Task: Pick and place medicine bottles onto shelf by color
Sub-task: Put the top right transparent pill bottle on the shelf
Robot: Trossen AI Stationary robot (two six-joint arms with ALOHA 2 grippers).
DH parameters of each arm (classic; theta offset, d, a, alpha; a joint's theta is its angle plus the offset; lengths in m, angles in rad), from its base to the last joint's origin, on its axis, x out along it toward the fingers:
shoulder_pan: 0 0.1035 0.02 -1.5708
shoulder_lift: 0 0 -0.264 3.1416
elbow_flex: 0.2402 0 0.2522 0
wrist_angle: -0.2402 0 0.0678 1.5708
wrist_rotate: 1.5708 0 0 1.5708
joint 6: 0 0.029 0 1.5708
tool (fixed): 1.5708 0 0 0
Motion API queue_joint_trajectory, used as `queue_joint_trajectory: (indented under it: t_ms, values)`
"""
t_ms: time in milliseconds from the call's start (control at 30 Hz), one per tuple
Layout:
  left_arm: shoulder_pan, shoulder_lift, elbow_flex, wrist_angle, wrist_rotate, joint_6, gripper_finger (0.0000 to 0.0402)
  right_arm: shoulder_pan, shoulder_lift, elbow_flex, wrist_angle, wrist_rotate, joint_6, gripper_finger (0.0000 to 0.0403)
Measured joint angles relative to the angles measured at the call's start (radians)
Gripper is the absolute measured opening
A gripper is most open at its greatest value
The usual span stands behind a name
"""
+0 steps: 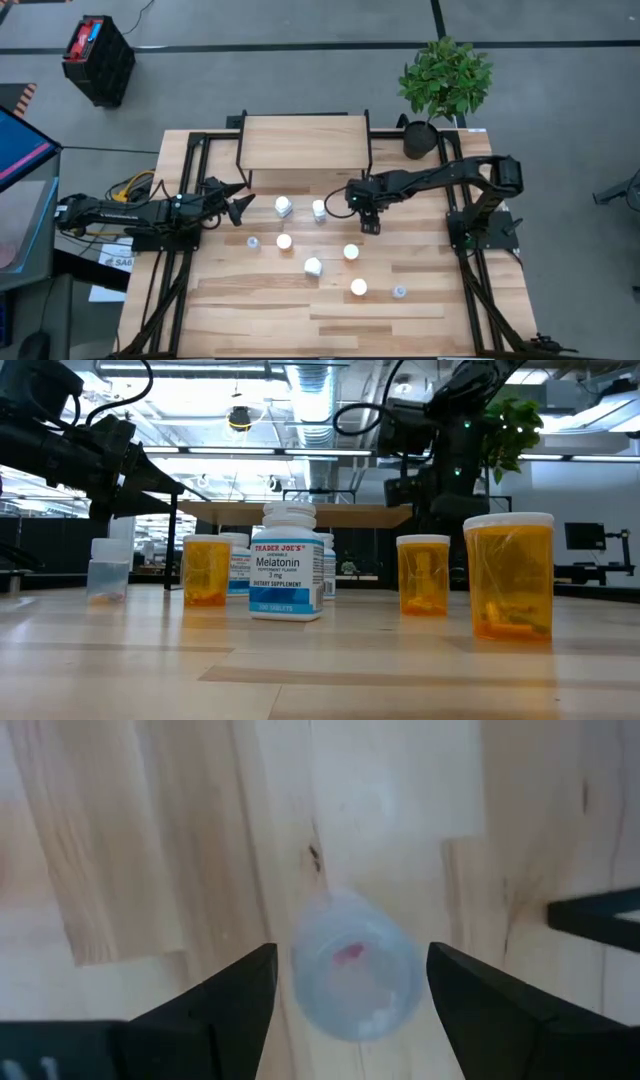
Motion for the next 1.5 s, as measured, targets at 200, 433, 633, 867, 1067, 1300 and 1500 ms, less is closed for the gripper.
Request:
queue_joint_trajectory:
  t_ms: [200, 433, 633, 867, 1067, 1300, 1500]
  values:
    - [0.000, 0.000, 0.000, 0.000, 0.000, 0.000, 0.0267, -0.002, 0.007, 0.000, 0.015, 0.002, 0.003, 0.0281]
    - [0.000, 0.000, 0.000, 0.000, 0.000, 0.000, 0.0267, -0.003, 0.004, 0.000, 0.018, 0.002, 0.003, 0.0281]
    - [0.000, 0.000, 0.000, 0.000, 0.000, 0.000, 0.0267, -0.003, 0.004, 0.009, 0.014, 0.002, -0.004, 0.0269]
    - [0.000, 0.000, 0.000, 0.000, 0.001, 0.000, 0.0267, -0.003, 0.003, 0.009, 0.010, 0.002, -0.005, 0.0179]
    - [0.000, 0.000, 0.000, 0.000, 0.001, 0.000, 0.0267, -0.001, 0.000, 0.014, 0.006, -0.005, -0.005, 0.0138]
    - [0.000, 0.000, 0.000, 0.000, 0.001, 0.000, 0.0267, 0.028, 0.003, 0.126, -0.088, -0.008, -0.005, 0.0152]
    - [0.000, 0.000, 0.000, 0.000, 0.001, 0.000, 0.0267, 0.068, 0.003, 0.315, -0.188, -0.008, -0.063, 0.0141]
